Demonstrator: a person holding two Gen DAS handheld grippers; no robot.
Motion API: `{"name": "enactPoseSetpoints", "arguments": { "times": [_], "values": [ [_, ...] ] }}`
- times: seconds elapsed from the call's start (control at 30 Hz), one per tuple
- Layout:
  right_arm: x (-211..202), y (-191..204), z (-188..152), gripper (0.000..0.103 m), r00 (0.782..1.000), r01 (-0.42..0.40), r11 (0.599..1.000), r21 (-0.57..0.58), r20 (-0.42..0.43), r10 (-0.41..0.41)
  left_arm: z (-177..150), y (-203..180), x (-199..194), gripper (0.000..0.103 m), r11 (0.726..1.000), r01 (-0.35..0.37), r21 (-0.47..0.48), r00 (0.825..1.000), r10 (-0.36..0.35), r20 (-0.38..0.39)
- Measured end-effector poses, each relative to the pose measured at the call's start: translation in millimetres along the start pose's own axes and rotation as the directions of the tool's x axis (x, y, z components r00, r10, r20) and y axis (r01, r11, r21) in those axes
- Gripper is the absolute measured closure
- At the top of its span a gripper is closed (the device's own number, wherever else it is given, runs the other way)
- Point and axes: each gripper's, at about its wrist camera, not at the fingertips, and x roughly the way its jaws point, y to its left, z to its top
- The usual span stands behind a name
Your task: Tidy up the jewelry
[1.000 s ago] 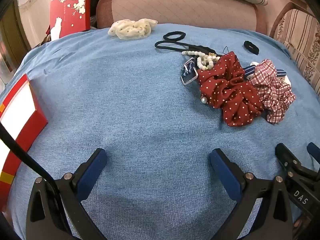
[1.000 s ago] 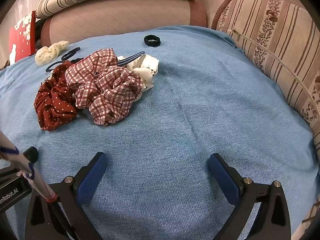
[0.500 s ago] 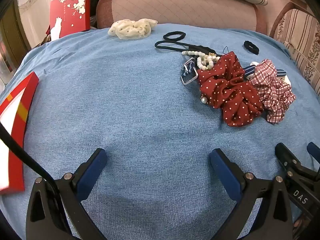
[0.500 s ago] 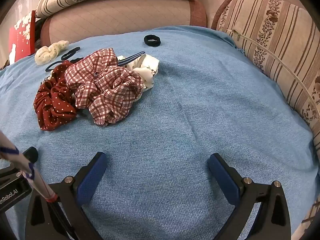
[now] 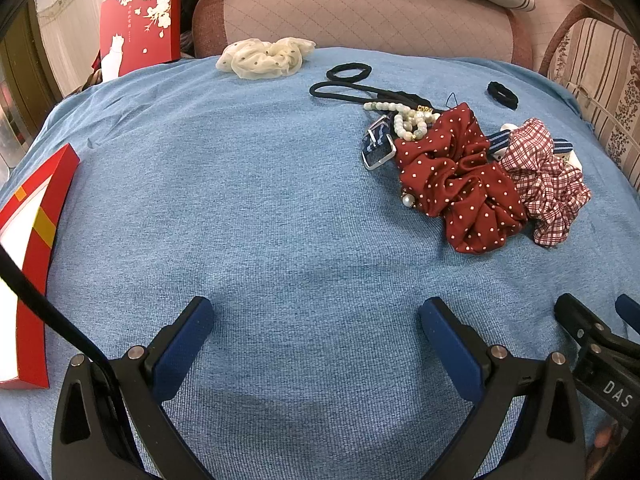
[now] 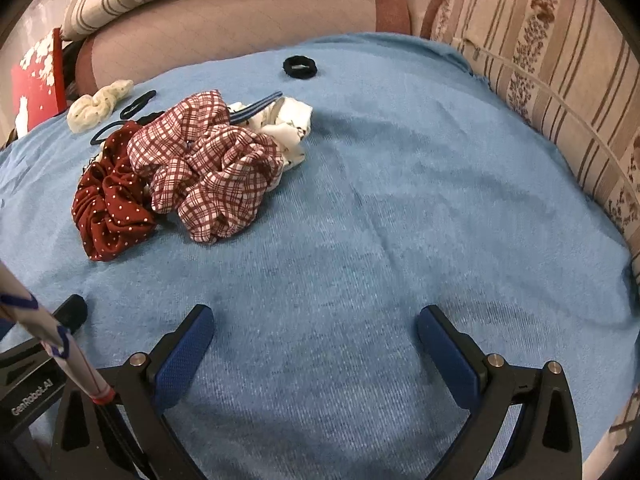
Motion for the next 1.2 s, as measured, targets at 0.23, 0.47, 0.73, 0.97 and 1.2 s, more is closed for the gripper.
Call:
{"name": "enactPoseSetpoints", "arguments": {
  "times": [0.23, 0.47, 0.73, 0.97, 1.2],
  "values": [
    [-0.1, 3.7, 0.3, 0.0, 1.0, 0.031, 0.999, 0.026, -0.002, -0.031, -4.4, 8.7, -6.2, 0.0, 0.995, 0.076, 0.067, 0.996, -0.073, -0.045],
    [1.8, 3.8, 7.9, 0.0, 0.997, 0.043, 0.999, 0.02, -0.066, -0.042, -24.6, 29.9, -30.1, 0.001, 0.982, 0.15, 0.118, 0.988, -0.154, 0.028],
    [-24.4, 17.1, 6.6, 0.006, 1.0, 0.02, 1.0, 0.015, 0.015, -0.021, -21.7, 61.1, -65.7, 0.001, 0.993, 0.104, 0.049, 0.985, -0.11, 0.132],
    [-60.9, 44.4, 1.9, 0.006, 0.983, 0.008, 0.996, -0.085, 0.181, 0.007, -21.8, 116.2, -49.5, 0.001, 0.985, 0.126, -0.12, 0.991, -0.12, 0.057],
    [-70.5, 35.3, 2.7, 0.006, 0.981, -0.013, 0.998, -0.061, 0.192, 0.024, -37.9, 157.5, -52.5, 0.006, 0.972, 0.074, -0.222, 0.997, -0.071, 0.019]
  ]
}}
